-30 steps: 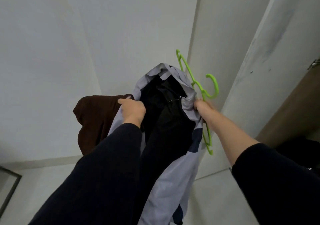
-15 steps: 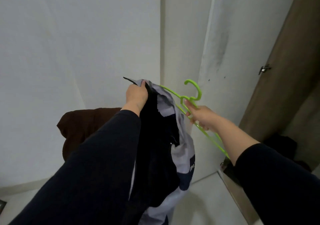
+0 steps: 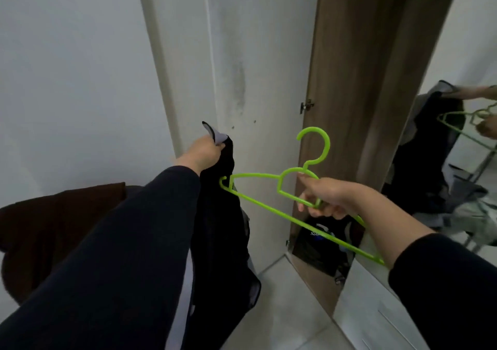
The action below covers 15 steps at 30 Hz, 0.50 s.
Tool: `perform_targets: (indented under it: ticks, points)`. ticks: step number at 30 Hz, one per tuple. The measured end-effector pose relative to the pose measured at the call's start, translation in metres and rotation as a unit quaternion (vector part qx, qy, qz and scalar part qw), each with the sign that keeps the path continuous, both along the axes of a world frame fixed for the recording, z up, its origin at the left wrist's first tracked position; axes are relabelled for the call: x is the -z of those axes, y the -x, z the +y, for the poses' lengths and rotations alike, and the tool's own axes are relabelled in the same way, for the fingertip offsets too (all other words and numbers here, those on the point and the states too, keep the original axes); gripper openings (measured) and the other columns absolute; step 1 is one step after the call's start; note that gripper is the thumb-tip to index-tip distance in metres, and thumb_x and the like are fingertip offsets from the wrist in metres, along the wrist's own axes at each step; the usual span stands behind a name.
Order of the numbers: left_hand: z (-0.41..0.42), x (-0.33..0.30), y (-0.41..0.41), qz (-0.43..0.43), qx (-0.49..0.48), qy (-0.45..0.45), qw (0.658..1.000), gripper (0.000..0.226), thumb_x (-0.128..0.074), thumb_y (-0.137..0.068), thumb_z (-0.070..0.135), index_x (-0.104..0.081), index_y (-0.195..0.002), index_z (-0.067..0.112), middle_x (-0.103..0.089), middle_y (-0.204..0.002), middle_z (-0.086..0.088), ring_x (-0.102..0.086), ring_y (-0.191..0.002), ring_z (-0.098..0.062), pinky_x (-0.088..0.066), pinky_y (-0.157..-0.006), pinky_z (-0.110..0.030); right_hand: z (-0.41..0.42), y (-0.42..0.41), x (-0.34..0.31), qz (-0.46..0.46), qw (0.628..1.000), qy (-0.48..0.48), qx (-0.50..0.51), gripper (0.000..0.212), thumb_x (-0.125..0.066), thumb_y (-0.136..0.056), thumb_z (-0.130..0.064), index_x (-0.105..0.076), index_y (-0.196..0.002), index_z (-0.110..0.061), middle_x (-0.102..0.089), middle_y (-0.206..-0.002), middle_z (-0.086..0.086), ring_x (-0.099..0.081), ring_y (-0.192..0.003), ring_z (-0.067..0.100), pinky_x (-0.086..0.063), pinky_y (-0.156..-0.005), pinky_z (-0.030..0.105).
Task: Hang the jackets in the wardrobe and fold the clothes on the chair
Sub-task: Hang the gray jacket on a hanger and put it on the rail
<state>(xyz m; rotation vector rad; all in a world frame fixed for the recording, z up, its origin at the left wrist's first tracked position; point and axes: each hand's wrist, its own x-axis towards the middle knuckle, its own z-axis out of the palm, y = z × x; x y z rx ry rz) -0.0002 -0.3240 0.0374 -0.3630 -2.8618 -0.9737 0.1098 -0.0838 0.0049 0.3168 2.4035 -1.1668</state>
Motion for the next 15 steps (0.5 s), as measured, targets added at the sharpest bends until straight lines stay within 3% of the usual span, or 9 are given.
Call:
perform_targets:
  ticks: [4, 6, 8, 10, 11, 12, 13, 14, 15]
  points:
    - [0.044, -0.016, -0.029, 0.030, 0.077, 0.020, 0.996, 0.018, -0.045, -0.098, 0.009, -0.060, -0.107, 0.003, -0.058, -0.112, -0.019, -0.053, -0.105, -0.027, -0.034, -0.079, -0.024, 0.011, -0.009, 0.004, -0.014, 0.999, 0.008, 0.034, 0.079, -0.004, -0.092, -0.067, -0.059, -0.079, -0.012, -0.042, -0.052, 0.001, -0.018, -0.035, 0.008, -0.014, -0.043, 0.012]
    - [0.063, -0.027, -0.041, 0.058, 0.101, -0.006, 0.993, 0.025, -0.048, -0.097, 0.007, -0.062, -0.117, 0.006, -0.060, -0.121, -0.016, -0.053, -0.115, -0.026, -0.032, -0.082, -0.016, 0.012, -0.008, 0.004, -0.015, 0.997, 0.011, 0.076, 0.076, -0.003, -0.096, -0.059, -0.055, -0.074, -0.009, -0.041, -0.054, 0.004, -0.019, -0.027, 0.009, -0.017, -0.039, 0.008]
    - [0.077, -0.037, -0.050, 0.068, 0.115, -0.032, 0.990, 0.027, -0.051, -0.095, 0.007, -0.061, -0.121, 0.004, -0.061, -0.122, -0.012, -0.053, -0.116, -0.024, -0.031, -0.082, -0.012, 0.010, -0.010, 0.003, -0.006, 0.992, 0.027, 0.119, 0.059, -0.007, -0.102, -0.045, -0.045, -0.072, -0.011, -0.044, -0.051, 0.006, -0.022, -0.019, 0.010, -0.021, -0.033, 0.006]
    - [0.086, -0.048, -0.056, 0.049, 0.120, -0.056, 0.990, 0.024, -0.054, -0.093, 0.009, -0.063, -0.115, 0.003, -0.062, -0.110, -0.010, -0.056, -0.103, -0.019, -0.036, -0.082, -0.018, 0.009, -0.011, 0.003, 0.018, 0.984, 0.060, 0.167, 0.041, -0.015, -0.105, -0.028, -0.033, -0.071, -0.014, -0.043, -0.059, 0.009, -0.027, -0.015, 0.010, -0.022, -0.028, 0.006]
    - [0.089, -0.053, -0.059, 0.039, 0.121, -0.066, 0.990, 0.021, -0.055, -0.092, 0.008, -0.064, -0.111, 0.003, -0.062, -0.105, -0.009, -0.056, -0.098, -0.018, -0.039, -0.082, -0.022, 0.008, -0.012, 0.000, 0.035, 0.977, 0.079, 0.192, 0.037, -0.019, -0.105, -0.025, -0.038, -0.076, -0.012, -0.040, -0.065, 0.010, -0.031, -0.016, 0.010, -0.022, -0.025, 0.007]
    - [0.090, -0.058, -0.060, 0.029, 0.122, -0.075, 0.989, 0.019, -0.056, -0.090, 0.006, -0.064, -0.106, 0.002, -0.063, -0.101, -0.009, -0.057, -0.095, -0.020, -0.042, -0.082, -0.027, 0.008, -0.009, -0.002, 0.051, 0.971, 0.093, 0.214, 0.032, -0.023, -0.105, -0.024, -0.047, -0.095, -0.005, -0.038, -0.068, 0.010, -0.036, -0.021, 0.012, -0.022, -0.023, 0.008]
    - [0.090, -0.062, -0.061, 0.017, 0.121, -0.083, 0.989, 0.017, -0.056, -0.087, 0.003, -0.064, -0.101, 0.002, -0.064, -0.098, -0.011, -0.058, -0.093, -0.022, -0.045, -0.082, -0.031, 0.008, -0.007, -0.004, 0.062, 0.965, 0.107, 0.231, 0.033, -0.028, -0.105, -0.024, -0.042, -0.124, -0.001, -0.040, -0.071, 0.012, -0.041, -0.026, 0.014, -0.022, -0.022, 0.008]
    - [0.088, -0.065, -0.061, 0.005, 0.118, -0.090, 0.989, 0.015, -0.055, -0.083, 0.000, -0.064, -0.095, 0.001, -0.064, -0.094, -0.012, -0.059, -0.089, -0.024, -0.046, -0.081, -0.033, 0.011, -0.005, -0.006, 0.074, 0.958, 0.115, 0.254, 0.044, -0.031, -0.104, -0.022, -0.023, -0.144, -0.005, -0.045, -0.076, 0.014, -0.044, -0.027, 0.016, -0.023, -0.022, 0.009]
    - [0.086, -0.067, -0.063, -0.007, 0.116, -0.095, 0.989, 0.013, -0.054, -0.081, -0.003, -0.063, -0.089, 0.002, -0.062, -0.088, -0.012, -0.059, -0.084, -0.025, -0.046, -0.076, -0.031, 0.013, -0.006, -0.009, 0.082, 0.950, 0.132, 0.271, 0.054, -0.033, -0.104, -0.022, -0.007, -0.151, -0.011, -0.049, -0.086, 0.014, -0.044, -0.024, 0.016, -0.024, -0.023, 0.009]
